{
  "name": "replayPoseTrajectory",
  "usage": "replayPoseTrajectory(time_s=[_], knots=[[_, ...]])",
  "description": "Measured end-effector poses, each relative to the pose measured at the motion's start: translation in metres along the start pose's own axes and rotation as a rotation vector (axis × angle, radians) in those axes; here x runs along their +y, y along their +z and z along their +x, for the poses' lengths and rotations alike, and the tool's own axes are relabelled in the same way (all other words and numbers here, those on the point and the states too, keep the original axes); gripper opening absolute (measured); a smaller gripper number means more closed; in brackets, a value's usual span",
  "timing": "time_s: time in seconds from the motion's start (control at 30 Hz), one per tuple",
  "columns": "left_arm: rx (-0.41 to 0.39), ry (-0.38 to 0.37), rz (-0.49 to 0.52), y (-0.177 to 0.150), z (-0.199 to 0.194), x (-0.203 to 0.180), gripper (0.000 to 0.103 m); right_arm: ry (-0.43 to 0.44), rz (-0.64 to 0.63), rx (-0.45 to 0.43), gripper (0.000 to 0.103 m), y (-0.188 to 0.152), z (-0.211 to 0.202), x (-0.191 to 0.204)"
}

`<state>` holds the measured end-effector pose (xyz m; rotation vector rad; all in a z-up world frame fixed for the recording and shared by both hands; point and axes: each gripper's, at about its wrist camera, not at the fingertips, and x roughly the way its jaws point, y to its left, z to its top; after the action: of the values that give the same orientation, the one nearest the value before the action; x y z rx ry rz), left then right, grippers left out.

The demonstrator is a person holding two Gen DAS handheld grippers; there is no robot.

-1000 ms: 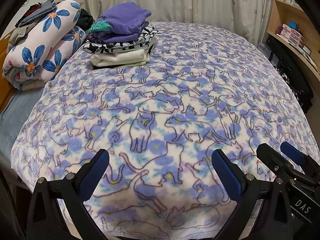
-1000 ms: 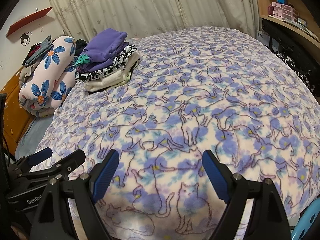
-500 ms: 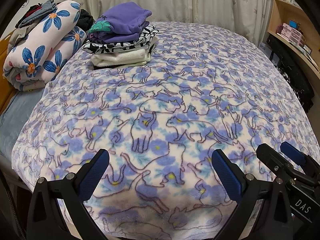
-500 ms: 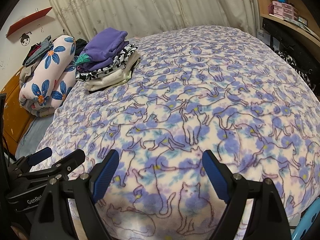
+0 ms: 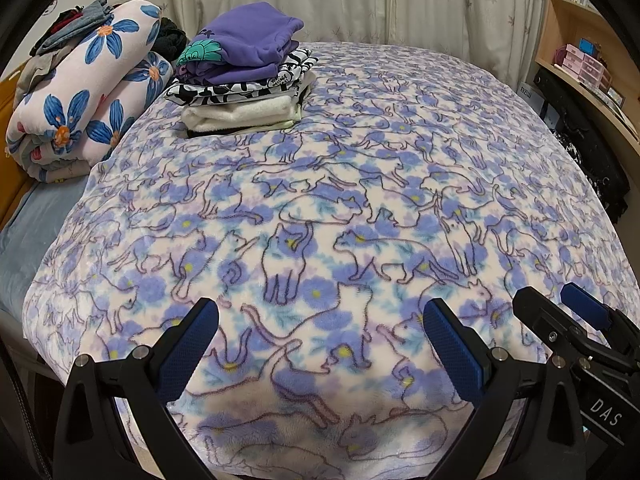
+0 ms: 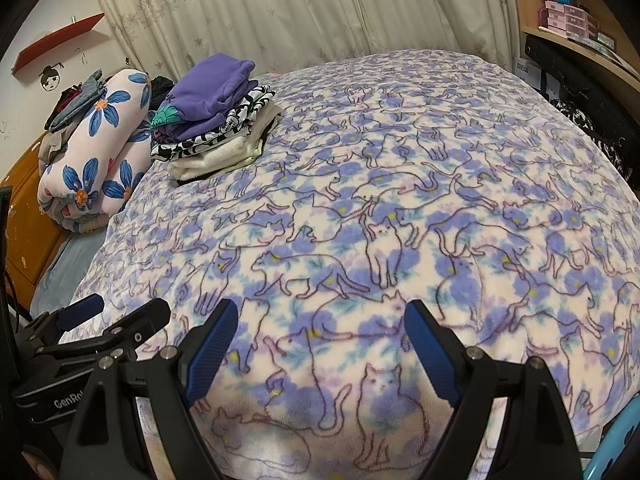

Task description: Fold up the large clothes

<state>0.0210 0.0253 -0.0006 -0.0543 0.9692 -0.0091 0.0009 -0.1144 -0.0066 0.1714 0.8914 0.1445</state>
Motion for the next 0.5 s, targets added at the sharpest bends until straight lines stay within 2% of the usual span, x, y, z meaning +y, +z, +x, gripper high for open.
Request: replayPoseTrajectory(time_s=[0.5], knots=[[0.007,0.003,-0.007,-0.0057,0.0046,0.0066,0.101,0.0,0.002,0.001,0.085,-0.0003,0.0024,-0.0002]])
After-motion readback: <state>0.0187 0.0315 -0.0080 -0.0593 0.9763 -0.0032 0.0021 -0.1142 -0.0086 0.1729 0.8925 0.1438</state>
